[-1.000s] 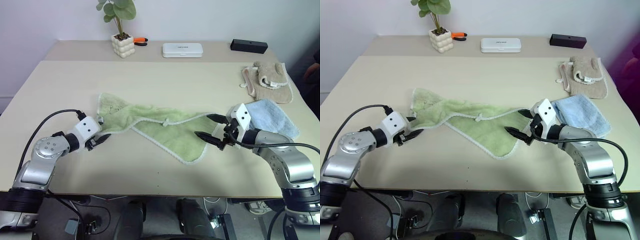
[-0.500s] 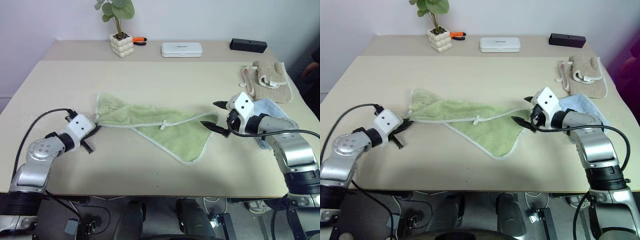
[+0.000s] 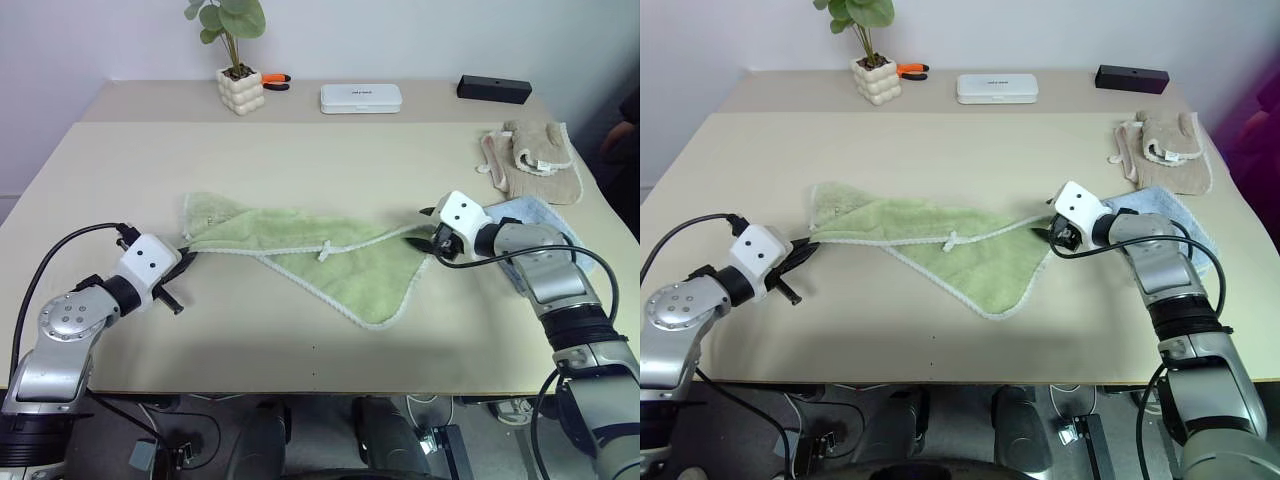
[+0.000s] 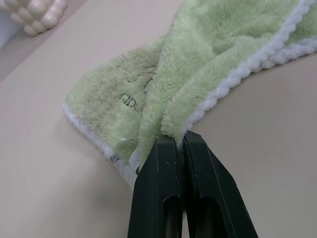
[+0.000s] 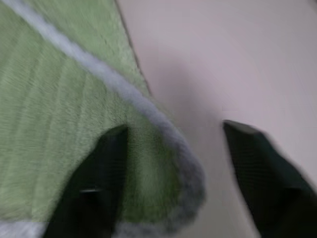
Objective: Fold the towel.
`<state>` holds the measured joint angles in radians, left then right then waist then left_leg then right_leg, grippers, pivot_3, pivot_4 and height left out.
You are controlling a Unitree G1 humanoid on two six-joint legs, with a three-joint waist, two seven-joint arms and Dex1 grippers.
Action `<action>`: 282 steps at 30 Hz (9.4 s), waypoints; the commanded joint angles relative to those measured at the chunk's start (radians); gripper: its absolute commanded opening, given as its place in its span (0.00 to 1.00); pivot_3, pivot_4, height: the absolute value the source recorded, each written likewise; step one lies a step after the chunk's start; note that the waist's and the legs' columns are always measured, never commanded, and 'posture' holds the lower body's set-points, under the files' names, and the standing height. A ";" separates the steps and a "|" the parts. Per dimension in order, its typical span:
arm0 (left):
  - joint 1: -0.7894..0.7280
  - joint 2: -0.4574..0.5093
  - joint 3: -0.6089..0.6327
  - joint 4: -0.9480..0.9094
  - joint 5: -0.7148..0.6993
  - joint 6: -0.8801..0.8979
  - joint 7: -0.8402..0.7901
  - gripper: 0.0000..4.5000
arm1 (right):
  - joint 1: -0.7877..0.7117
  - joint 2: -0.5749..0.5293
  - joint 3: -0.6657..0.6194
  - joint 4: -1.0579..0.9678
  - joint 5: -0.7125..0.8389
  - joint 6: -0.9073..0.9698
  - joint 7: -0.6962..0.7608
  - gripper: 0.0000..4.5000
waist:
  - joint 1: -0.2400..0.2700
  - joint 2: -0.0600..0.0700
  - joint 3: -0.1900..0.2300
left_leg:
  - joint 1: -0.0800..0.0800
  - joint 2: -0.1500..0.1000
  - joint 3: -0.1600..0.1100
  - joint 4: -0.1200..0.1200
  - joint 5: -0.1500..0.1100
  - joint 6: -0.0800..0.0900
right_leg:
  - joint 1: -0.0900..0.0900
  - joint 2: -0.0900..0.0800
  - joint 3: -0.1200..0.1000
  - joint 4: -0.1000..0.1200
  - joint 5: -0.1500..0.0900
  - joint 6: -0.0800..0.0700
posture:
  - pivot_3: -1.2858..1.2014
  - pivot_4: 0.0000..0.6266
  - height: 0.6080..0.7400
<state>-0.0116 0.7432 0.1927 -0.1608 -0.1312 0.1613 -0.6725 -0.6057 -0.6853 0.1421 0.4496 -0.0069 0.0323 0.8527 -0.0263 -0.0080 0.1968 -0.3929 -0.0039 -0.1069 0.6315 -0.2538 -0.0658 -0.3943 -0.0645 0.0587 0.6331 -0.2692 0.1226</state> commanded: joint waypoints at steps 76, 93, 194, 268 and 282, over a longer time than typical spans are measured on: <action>-0.471 0.005 -0.061 0.730 -0.059 -0.017 -0.205 0.21 | -0.115 -0.048 -0.039 0.044 0.052 0.046 0.163 0.20 | -0.019 -0.003 0.002 | 0.002 0.002 0.020 0.000 0.006 -0.001 | -0.015 -0.006 -0.002 0.018 0.002 -0.004 | 0.52 0.24 0.98; -0.183 -0.058 0.126 0.119 -0.239 0.131 -0.041 0.75 | 0.420 -0.080 -0.464 -0.772 0.529 0.733 0.012 0.99 | -0.010 -0.004 0.001 | 0.002 0.002 0.019 0.001 0.006 -0.001 | -0.012 -0.007 -0.002 0.017 0.001 -0.004 | 0.52 0.24 0.98; 0.332 -0.447 0.036 -0.550 -0.641 0.584 0.363 1.00 | 0.099 0.129 -0.029 -0.728 0.389 0.498 -0.088 0.53 | -0.015 -0.007 -0.003 | 0.002 0.008 0.021 0.000 0.006 0.000 | -0.013 0.000 0.002 0.012 0.002 -0.006 | 0.52 0.24 0.98; -0.106 -0.121 0.021 -0.412 -0.817 0.686 0.195 0.75 | 0.265 0.112 0.016 -0.880 0.281 0.470 -0.128 0.94 | 0.006 -0.010 -0.003 | 0.000 0.010 0.022 -0.003 0.006 -0.001 | -0.011 0.002 0.001 -0.001 0.004 -0.010 | 0.52 0.24 0.98; -0.283 -0.231 -0.132 -0.145 -0.511 0.554 0.319 0.11 | 0.042 0.395 0.166 -0.608 0.231 0.534 -0.240 0.01 | 0.008 -0.010 -0.003 | 0.000 0.010 0.022 -0.003 0.006 -0.002 | -0.011 0.003 0.001 -0.001 0.005 -0.009 | 0.52 0.24 0.98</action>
<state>-0.2804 0.5224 0.0873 -0.3260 -0.6855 0.7536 -0.3445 -0.5423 -0.3133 0.2852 -0.1999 0.2465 0.5819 0.6288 -0.0188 -0.0185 0.1939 -0.3927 0.0059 -0.0849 0.6287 -0.2477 -0.0674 -0.4052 -0.0618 0.0600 0.6327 -0.2640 0.1138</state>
